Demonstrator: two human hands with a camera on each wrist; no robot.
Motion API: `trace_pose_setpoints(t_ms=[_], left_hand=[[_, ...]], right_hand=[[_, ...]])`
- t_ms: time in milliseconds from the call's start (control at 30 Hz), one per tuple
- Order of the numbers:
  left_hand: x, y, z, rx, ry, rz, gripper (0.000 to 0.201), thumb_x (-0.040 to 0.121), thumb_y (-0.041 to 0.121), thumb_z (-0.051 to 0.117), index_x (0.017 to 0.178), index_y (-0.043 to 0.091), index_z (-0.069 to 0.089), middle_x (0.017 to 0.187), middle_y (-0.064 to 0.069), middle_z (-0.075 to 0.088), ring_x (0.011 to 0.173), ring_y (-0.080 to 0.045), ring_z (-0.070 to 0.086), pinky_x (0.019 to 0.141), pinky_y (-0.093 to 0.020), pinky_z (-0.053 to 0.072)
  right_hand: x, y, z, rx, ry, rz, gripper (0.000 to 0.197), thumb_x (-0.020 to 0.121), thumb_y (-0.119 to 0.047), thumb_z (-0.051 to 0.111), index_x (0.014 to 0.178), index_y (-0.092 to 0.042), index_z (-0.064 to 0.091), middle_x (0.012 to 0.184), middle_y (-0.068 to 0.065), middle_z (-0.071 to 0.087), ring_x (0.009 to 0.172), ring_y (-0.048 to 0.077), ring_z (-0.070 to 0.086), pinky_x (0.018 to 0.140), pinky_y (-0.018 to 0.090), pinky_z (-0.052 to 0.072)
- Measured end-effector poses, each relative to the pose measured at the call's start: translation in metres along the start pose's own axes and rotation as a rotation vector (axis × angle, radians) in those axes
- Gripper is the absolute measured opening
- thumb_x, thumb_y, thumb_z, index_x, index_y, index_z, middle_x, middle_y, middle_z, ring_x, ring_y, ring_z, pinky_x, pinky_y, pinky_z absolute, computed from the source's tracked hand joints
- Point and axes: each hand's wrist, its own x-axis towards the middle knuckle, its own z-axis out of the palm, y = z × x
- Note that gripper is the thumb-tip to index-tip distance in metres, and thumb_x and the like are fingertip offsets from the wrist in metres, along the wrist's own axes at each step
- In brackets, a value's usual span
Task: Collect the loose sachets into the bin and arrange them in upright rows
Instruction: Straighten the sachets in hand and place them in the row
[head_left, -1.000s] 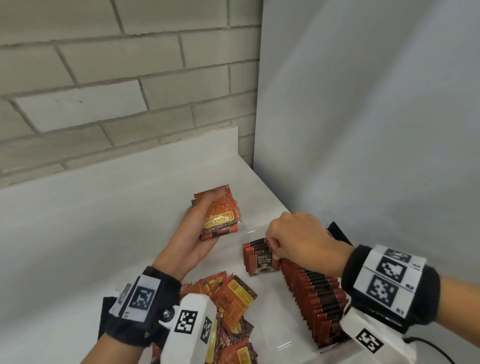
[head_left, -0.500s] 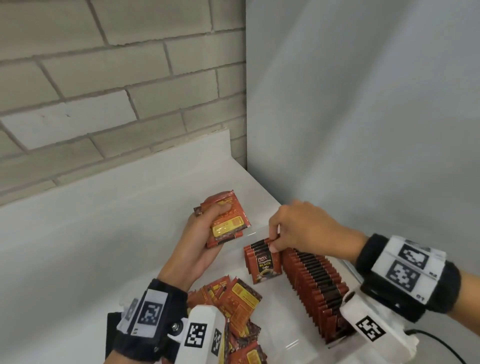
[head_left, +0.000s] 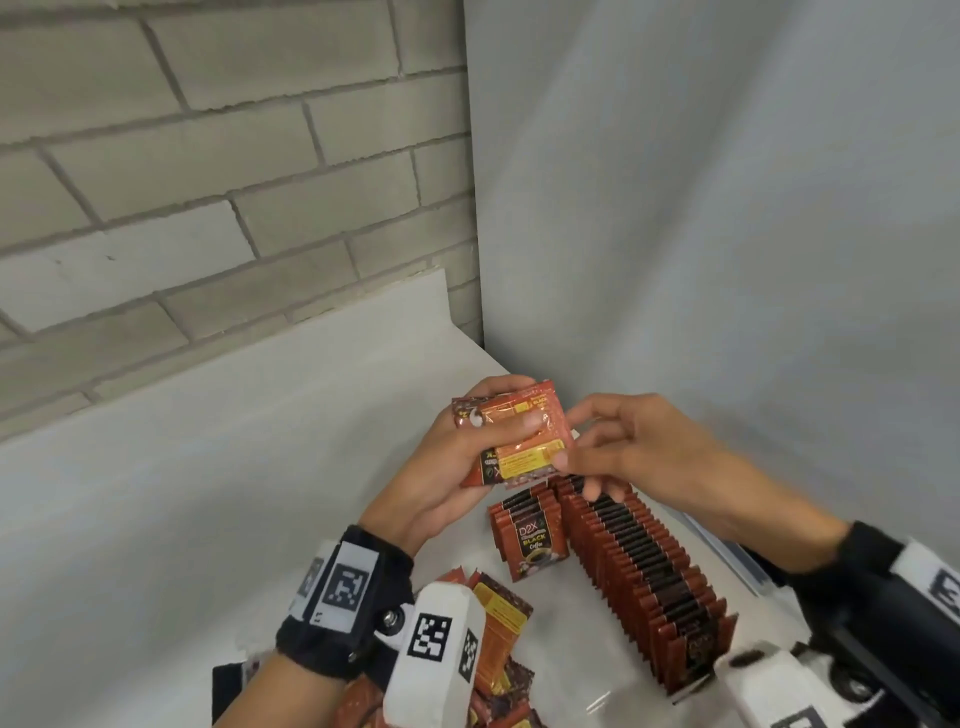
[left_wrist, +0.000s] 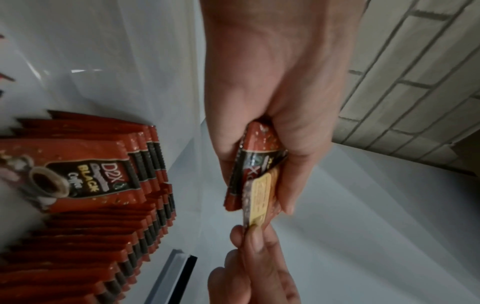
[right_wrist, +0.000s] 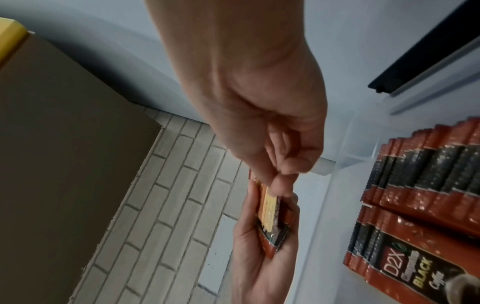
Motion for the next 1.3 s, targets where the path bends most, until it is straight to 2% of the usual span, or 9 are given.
trace_pose_setpoints(t_ms=[67, 233, 433, 667, 833, 900, 1000, 1133, 1300], left_hand=[[0.0, 0.0, -0.002, 0.001, -0.008, -0.013, 0.034, 0.074, 0.023, 0.075, 0.105, 0.013, 0.065, 0.101, -0.009, 0.07, 0.096, -0.025, 0.067, 0.081, -0.034, 0.056], [-0.001, 0.007, -0.008, -0.072, 0.0, -0.148, 0.07, 0.072, 0.069, 0.038, 0.103, 0.013, 0.067, 0.105, -0.015, 0.068, 0.091, -0.027, 0.067, 0.072, -0.035, 0.055], [-0.003, 0.003, -0.001, 0.098, -0.126, -0.28, 0.051, 0.077, 0.05, 0.06, 0.107, 0.008, 0.062, 0.094, -0.011, 0.069, 0.081, -0.019, 0.068, 0.072, -0.029, 0.058], [-0.001, -0.002, -0.009, 0.081, -0.246, -0.247, 0.062, 0.054, 0.027, 0.091, 0.109, 0.008, 0.068, 0.1, -0.016, 0.068, 0.09, -0.024, 0.068, 0.083, -0.033, 0.056], [0.0, 0.001, -0.006, 0.002, -0.206, -0.147, 0.039, 0.061, 0.016, 0.077, 0.1, 0.014, 0.075, 0.099, -0.012, 0.072, 0.09, -0.021, 0.07, 0.076, -0.03, 0.057], [0.002, 0.001, -0.006, -0.074, -0.153, -0.083, 0.037, 0.058, 0.017, 0.079, 0.095, 0.017, 0.077, 0.097, -0.009, 0.072, 0.09, -0.021, 0.07, 0.077, -0.032, 0.058], [0.005, -0.001, -0.007, -0.173, -0.089, 0.013, 0.036, 0.058, 0.016, 0.081, 0.094, 0.019, 0.076, 0.096, -0.007, 0.071, 0.091, -0.021, 0.069, 0.078, -0.033, 0.058], [0.006, -0.002, -0.006, -0.208, -0.07, 0.069, 0.03, 0.063, 0.014, 0.076, 0.093, 0.021, 0.074, 0.097, -0.007, 0.07, 0.094, -0.022, 0.068, 0.08, -0.034, 0.057], [0.006, 0.0, -0.006, -0.231, -0.011, 0.072, 0.033, 0.068, 0.029, 0.073, 0.098, 0.016, 0.07, 0.099, -0.009, 0.067, 0.094, -0.02, 0.066, 0.08, -0.032, 0.056]], right_hand=[[-0.002, 0.003, 0.0, 0.014, 0.013, -0.02, 0.012, 0.082, -0.011, 0.073, 0.093, -0.012, 0.069, 0.067, 0.003, 0.07, 0.054, 0.01, 0.059, 0.049, 0.017, 0.044], [-0.012, 0.002, -0.002, 0.082, 0.078, -0.176, 0.004, 0.078, -0.009, 0.074, 0.08, -0.013, 0.072, 0.069, 0.01, 0.072, 0.058, 0.016, 0.064, 0.056, 0.02, 0.049], [-0.021, 0.006, -0.001, -0.075, 0.147, -0.421, 0.014, 0.078, -0.013, 0.072, 0.083, -0.024, 0.078, 0.085, 0.0, 0.076, 0.08, 0.014, 0.073, 0.075, 0.03, 0.058], [-0.019, 0.006, 0.002, -0.278, 0.17, -0.609, 0.017, 0.078, -0.018, 0.066, 0.089, -0.018, 0.079, 0.101, -0.012, 0.073, 0.093, -0.002, 0.067, 0.071, 0.01, 0.051], [-0.025, 0.005, -0.002, -0.082, 0.186, -0.409, 0.026, 0.089, -0.008, 0.061, 0.101, -0.026, 0.074, 0.09, -0.014, 0.073, 0.086, 0.004, 0.068, 0.074, 0.019, 0.053], [-0.026, 0.005, 0.001, 0.091, 0.257, -0.254, 0.017, 0.087, -0.029, 0.062, 0.101, -0.026, 0.07, 0.089, -0.008, 0.073, 0.079, 0.014, 0.069, 0.08, 0.03, 0.055], [-0.03, 0.008, 0.01, 0.156, 0.128, -0.036, 0.053, 0.065, -0.061, 0.062, 0.099, -0.021, 0.066, 0.091, -0.003, 0.073, 0.088, 0.022, 0.069, 0.091, 0.037, 0.053], [-0.025, 0.012, 0.021, 0.284, 0.038, 0.006, 0.041, 0.062, -0.039, 0.077, 0.088, -0.008, 0.069, 0.091, 0.01, 0.073, 0.093, 0.023, 0.07, 0.088, 0.032, 0.055], [-0.013, 0.009, 0.011, 0.412, 0.069, -0.005, 0.014, 0.079, -0.007, 0.068, 0.085, 0.0, 0.057, 0.091, 0.019, 0.073, 0.09, 0.026, 0.072, 0.08, 0.027, 0.058]])
